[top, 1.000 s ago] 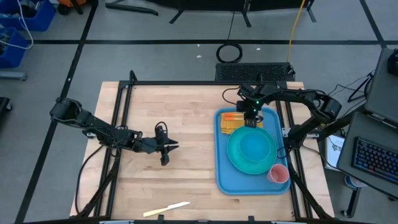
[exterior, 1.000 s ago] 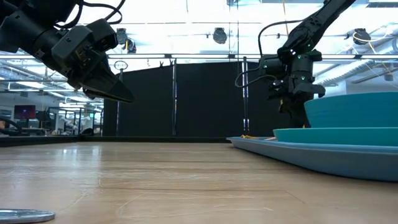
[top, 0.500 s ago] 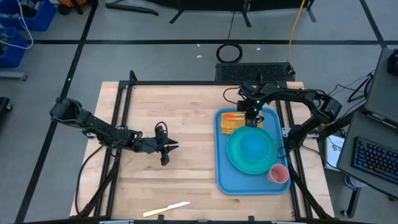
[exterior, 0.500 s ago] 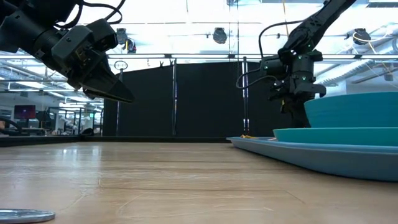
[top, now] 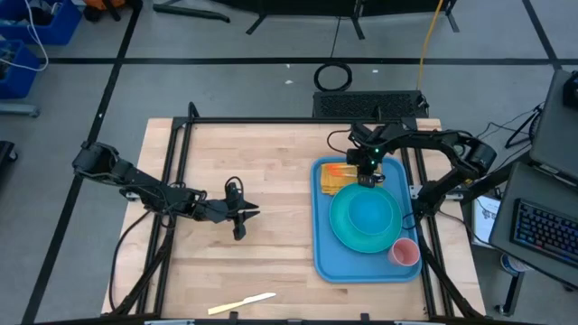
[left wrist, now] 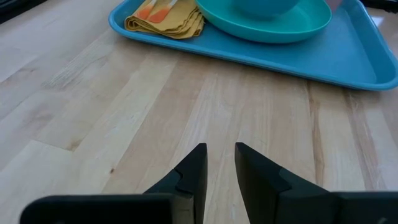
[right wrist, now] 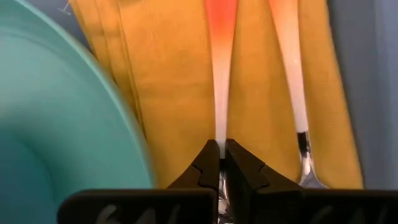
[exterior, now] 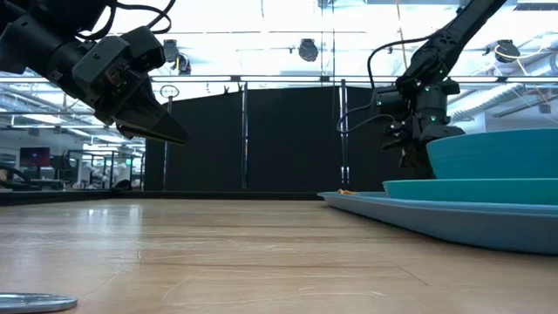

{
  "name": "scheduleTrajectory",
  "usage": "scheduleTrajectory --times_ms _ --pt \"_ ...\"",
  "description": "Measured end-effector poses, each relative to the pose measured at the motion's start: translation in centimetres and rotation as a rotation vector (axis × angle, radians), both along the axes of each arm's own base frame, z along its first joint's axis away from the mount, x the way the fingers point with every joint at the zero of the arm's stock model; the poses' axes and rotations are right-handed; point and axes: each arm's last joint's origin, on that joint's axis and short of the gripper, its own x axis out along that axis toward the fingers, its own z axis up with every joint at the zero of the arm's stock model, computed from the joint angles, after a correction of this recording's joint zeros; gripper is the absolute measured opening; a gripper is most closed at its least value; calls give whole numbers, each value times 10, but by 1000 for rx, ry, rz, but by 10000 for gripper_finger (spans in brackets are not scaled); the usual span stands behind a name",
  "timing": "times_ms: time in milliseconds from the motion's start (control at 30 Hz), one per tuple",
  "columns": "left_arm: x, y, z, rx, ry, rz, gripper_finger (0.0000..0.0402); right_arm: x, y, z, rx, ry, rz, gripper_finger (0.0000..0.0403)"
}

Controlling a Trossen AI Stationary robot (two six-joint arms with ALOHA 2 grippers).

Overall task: Set up tray
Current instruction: Put the orange spoon on the napkin to the left of the blue plate

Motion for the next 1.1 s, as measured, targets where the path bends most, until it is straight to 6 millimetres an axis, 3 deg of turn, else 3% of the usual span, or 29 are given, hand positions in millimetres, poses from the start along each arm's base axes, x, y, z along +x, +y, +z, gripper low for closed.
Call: scheduleTrajectory --times_ms 1100 --pt "0 0 0 5 1 -1 86 7 -3 0 -90 -48 47 13"
